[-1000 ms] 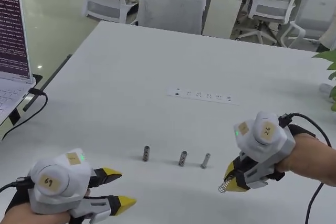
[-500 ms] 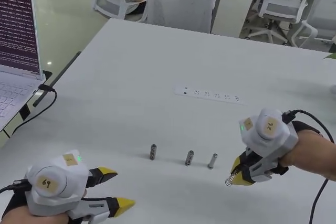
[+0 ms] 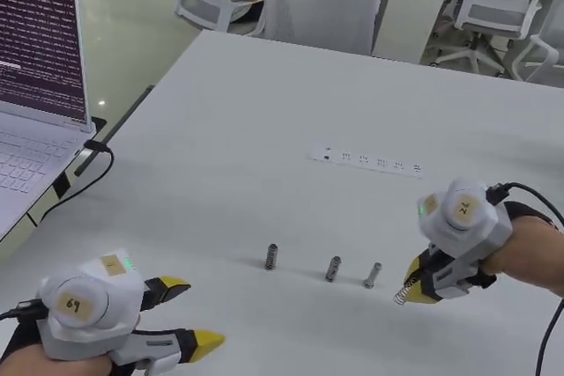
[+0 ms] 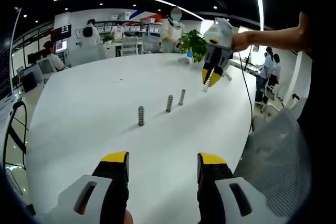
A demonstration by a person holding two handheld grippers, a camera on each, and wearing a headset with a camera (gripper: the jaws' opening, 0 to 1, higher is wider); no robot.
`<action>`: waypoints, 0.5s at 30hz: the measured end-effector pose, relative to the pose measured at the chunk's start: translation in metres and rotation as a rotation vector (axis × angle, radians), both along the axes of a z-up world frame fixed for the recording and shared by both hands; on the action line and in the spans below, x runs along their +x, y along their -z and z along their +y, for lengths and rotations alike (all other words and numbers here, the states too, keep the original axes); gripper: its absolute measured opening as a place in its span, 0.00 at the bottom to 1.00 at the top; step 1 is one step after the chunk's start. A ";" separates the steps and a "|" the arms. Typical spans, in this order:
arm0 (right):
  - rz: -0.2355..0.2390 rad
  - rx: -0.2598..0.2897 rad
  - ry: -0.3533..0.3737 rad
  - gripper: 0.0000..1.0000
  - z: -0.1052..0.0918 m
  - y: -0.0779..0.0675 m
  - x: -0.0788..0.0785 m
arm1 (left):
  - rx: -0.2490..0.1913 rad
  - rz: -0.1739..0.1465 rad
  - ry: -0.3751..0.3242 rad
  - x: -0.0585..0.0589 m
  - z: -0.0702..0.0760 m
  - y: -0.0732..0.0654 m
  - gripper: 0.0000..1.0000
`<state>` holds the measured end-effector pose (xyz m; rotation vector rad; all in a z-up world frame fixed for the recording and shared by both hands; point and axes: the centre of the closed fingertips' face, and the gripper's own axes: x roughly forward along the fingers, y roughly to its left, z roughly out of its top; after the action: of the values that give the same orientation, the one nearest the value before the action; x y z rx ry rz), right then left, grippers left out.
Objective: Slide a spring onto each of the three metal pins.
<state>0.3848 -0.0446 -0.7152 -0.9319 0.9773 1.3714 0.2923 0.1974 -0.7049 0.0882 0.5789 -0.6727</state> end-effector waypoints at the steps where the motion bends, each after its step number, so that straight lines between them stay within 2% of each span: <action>1: 0.000 0.001 0.001 0.08 0.000 0.000 0.003 | 0.002 0.001 0.000 0.000 0.000 0.000 0.47; 15: -0.018 -0.001 0.000 0.08 0.007 -0.001 0.030 | -0.005 0.011 -0.023 -0.004 0.004 0.002 0.48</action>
<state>0.4149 -0.0371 -0.7146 -0.9434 0.9642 1.3599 0.2886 0.2014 -0.7065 0.0733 0.5881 -0.6526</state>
